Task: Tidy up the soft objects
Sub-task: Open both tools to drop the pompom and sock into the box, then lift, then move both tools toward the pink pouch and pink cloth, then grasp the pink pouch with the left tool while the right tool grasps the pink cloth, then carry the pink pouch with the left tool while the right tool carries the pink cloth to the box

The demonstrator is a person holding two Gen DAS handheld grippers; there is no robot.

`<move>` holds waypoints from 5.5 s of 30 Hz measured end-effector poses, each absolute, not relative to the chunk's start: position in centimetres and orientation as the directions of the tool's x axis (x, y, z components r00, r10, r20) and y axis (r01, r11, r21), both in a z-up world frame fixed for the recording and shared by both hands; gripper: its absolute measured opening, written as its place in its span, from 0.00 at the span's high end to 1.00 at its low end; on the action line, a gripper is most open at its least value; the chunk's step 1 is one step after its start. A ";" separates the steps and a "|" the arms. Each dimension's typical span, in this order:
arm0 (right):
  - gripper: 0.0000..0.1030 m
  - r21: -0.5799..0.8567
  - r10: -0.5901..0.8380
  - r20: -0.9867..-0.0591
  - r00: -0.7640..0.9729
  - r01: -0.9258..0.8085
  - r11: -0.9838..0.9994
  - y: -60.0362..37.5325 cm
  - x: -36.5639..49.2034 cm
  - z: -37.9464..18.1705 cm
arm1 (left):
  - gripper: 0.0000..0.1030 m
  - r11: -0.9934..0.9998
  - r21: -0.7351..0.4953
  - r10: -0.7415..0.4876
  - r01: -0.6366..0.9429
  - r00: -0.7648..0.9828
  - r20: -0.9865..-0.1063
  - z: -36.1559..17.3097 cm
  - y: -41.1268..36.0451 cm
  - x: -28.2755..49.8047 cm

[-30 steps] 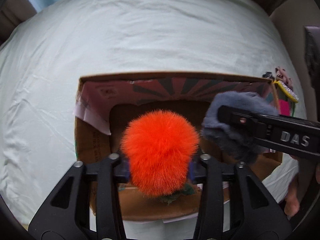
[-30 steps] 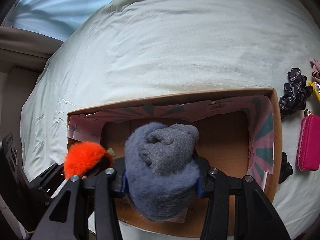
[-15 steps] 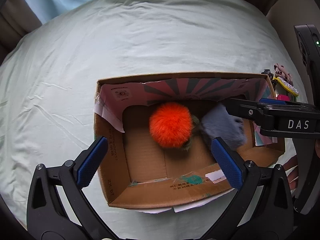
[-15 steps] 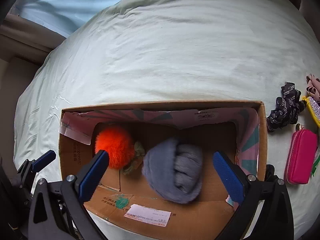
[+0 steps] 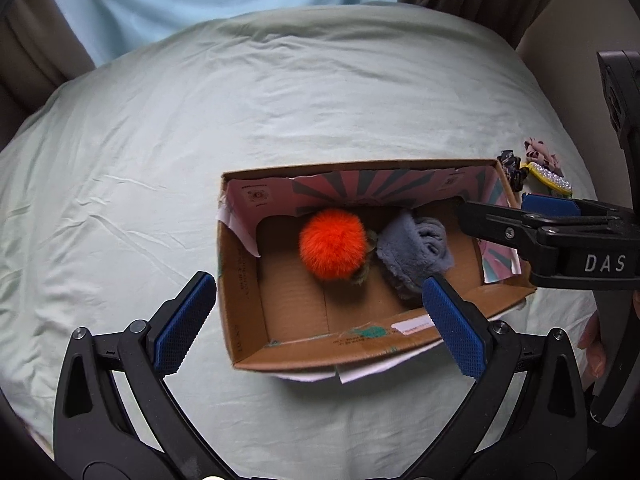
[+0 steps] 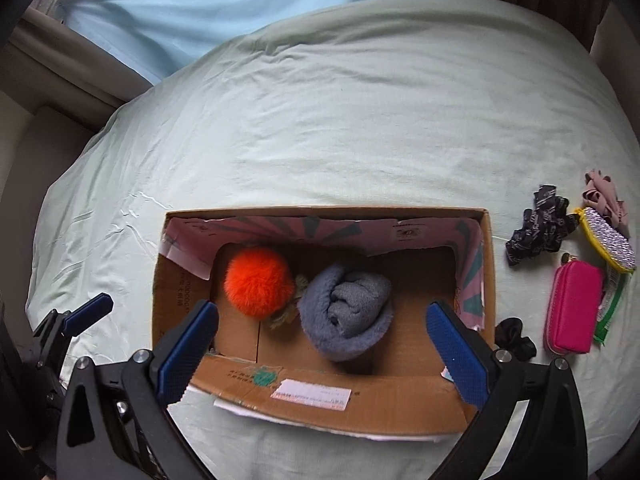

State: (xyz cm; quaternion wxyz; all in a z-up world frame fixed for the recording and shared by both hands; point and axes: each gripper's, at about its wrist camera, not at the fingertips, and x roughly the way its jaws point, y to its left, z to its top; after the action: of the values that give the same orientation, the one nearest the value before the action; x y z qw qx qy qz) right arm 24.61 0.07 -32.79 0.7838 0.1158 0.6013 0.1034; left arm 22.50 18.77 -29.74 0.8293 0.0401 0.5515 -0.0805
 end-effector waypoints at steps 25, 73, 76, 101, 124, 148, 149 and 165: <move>0.00 0.094 0.073 -0.760 0.646 -0.003 0.996 -4.6 10.8 -11.9 | 0.00 0.999 -0.023 -0.047 0.046 0.658 -0.751 -11.0 20.3 11.1; 0.00 0.156 0.149 -0.731 0.666 -0.050 0.987 -36.9 18.0 -24.0 | 0.00 0.990 -0.094 -0.136 0.109 0.489 -0.862 -29.6 -16.4 19.5; 0.00 0.155 0.161 -0.745 0.647 -0.067 0.986 -37.0 20.3 -26.8 | 0.01 0.989 -0.101 -0.138 0.106 0.452 -0.881 -33.1 -17.4 21.2; 0.30 0.248 0.286 -0.846 0.450 -0.142 0.958 -35.7 31.7 -45.8 | 0.24 0.992 -0.101 -0.118 0.076 0.274 -0.954 -48.6 -21.5 26.0; 0.74 0.231 0.237 -0.836 0.495 -0.075 0.970 -36.4 31.0 -45.2 | 0.52 0.987 -0.089 -0.124 0.136 0.279 -0.952 -46.6 -21.2 25.9; 0.75 0.236 0.194 -0.766 0.613 -0.013 0.972 -37.9 24.1 -30.0 | 0.56 0.984 -0.153 -0.179 0.093 0.479 -0.859 -28.6 -17.7 21.5; 0.75 0.233 0.192 -0.762 0.618 -0.014 0.972 -37.7 23.6 -29.0 | 0.56 0.984 -0.156 -0.179 0.089 0.494 -0.850 -27.0 -17.1 21.3; 0.75 0.234 0.208 -0.694 0.690 -0.058 0.971 -23.8 15.2 -13.6 | 0.56 0.985 -0.169 -0.161 0.045 0.606 -0.779 -14.5 0.2 19.0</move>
State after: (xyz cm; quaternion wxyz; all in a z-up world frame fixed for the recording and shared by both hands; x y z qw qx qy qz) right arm 15.20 -23.81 -13.61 0.9140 0.0970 0.3871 0.0729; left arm 18.98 0.18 -14.54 0.8937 -0.0659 0.4400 -0.0577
